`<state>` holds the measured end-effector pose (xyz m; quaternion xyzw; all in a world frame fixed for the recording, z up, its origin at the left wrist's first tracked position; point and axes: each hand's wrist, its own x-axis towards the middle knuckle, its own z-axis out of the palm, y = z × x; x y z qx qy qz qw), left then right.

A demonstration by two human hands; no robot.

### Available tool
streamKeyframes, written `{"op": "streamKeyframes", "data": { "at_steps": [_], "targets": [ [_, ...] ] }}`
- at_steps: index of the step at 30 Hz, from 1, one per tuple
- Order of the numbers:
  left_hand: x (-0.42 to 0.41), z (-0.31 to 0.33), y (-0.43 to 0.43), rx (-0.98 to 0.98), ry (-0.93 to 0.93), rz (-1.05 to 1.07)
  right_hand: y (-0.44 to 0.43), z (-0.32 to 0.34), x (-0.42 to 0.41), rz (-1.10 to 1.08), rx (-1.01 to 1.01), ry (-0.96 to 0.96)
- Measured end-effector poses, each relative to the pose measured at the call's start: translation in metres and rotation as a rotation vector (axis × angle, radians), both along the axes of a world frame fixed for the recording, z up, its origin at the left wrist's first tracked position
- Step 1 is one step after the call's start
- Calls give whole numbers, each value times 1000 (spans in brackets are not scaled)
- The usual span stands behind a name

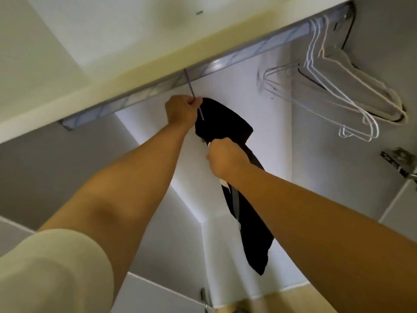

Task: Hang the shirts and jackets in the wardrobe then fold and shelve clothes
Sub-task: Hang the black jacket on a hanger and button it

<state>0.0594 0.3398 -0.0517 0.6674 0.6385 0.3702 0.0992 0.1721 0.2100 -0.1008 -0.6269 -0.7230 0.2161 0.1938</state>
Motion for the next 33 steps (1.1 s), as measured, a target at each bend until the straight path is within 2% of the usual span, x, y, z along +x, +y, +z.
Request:
{"op": "streamKeyframes", "data": {
  "at_steps": [5,13,17,25,33],
  "targets": [
    [-58,1,-16,-20,-40,93,-5,1,-53,127,64,-23],
    [-148,6,-34,-62,-76,284,-9,4,-136,253,39,-49],
    [-186,7,-42,-53,-160,343,-8,3,-173,332,18,-28],
    [-234,7,-46,-80,-48,550,2,-6,-227,393,29,23],
    [-228,16,-61,-70,46,634,4,-16,-234,538,134,65]
  ]
}}
